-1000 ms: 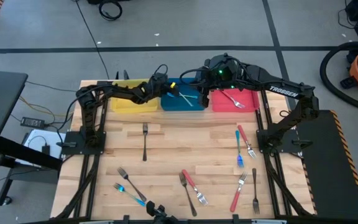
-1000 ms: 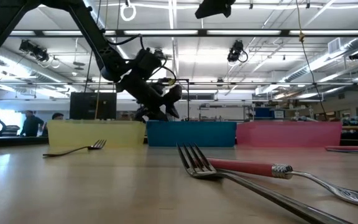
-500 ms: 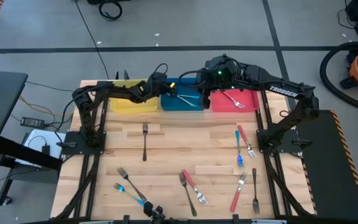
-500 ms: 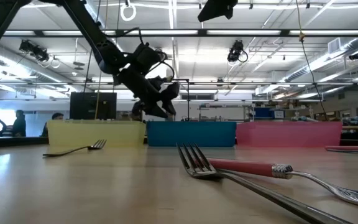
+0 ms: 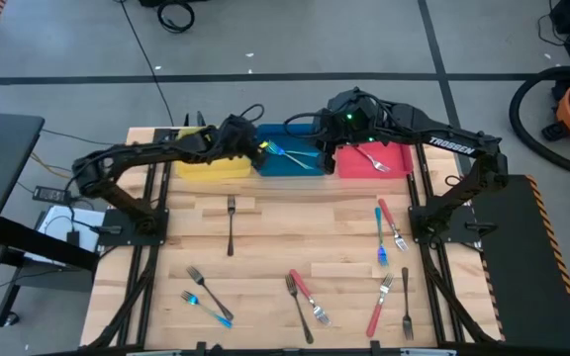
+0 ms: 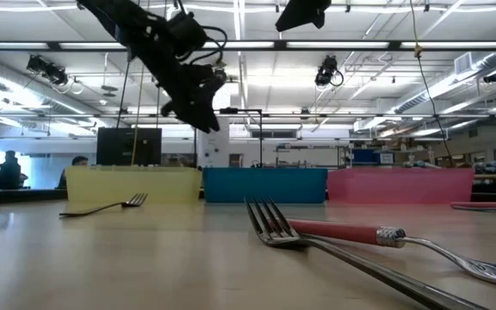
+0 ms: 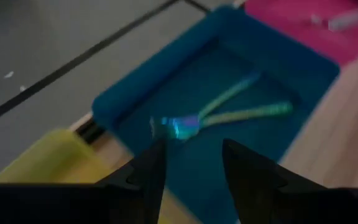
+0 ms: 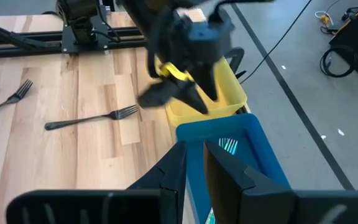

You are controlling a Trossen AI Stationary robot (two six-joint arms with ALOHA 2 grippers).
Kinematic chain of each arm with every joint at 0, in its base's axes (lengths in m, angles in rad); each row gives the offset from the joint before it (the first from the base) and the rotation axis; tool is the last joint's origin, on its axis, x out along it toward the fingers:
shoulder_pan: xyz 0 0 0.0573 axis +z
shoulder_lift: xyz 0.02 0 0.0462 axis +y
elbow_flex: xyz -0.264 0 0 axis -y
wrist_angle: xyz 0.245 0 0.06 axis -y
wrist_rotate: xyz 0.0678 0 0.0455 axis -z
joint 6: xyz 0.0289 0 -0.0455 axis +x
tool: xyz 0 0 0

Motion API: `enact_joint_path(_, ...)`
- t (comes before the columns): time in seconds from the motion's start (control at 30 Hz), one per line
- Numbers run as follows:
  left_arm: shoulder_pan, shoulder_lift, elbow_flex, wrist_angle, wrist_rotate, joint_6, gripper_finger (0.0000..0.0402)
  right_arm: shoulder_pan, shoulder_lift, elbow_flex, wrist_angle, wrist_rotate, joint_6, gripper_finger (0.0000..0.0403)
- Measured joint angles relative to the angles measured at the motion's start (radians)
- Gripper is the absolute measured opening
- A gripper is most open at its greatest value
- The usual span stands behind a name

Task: Sort silverware by color (type)
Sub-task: Put the top black fork into the yellow bin

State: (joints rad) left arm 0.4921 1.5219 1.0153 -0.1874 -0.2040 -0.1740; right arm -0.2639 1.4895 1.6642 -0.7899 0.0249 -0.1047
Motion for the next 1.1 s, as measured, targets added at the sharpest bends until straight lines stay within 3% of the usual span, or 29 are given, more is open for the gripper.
enact_joint_path(0.27, -0.041, -0.171, -0.002, -0.369, 0.001, -0.002, 0.0163, 0.0, 0.0, 0.0, 0.0, 0.0, -0.001, 0.0064)
enact_joint_path(0.57, -0.087, -0.277, -0.002, -0.573, -0.001, -0.021, 0.0163, 0.003, -0.007, 0.0, -0.001, 0.024, -0.003, 0.0064)
enact_joint_path(0.77, -0.082, -0.29, -0.001, -0.561, -0.009, 0.056, 0.0163, -0.009, -0.025, 0.0, 0.008, 0.201, -0.079, 0.0064)
enact_joint_path(0.93, -0.036, -0.29, -0.001, -0.459, -0.036, 0.148, 0.0163, -0.046, -0.027, 0.0, 0.019, 0.363, -0.162, 0.0064)
enact_joint_path(1.1, 0.052, -0.29, -0.001, -0.296, -0.044, 0.27, 0.0163, -0.107, -0.027, 0.0, 0.027, 0.409, -0.203, 0.0064)
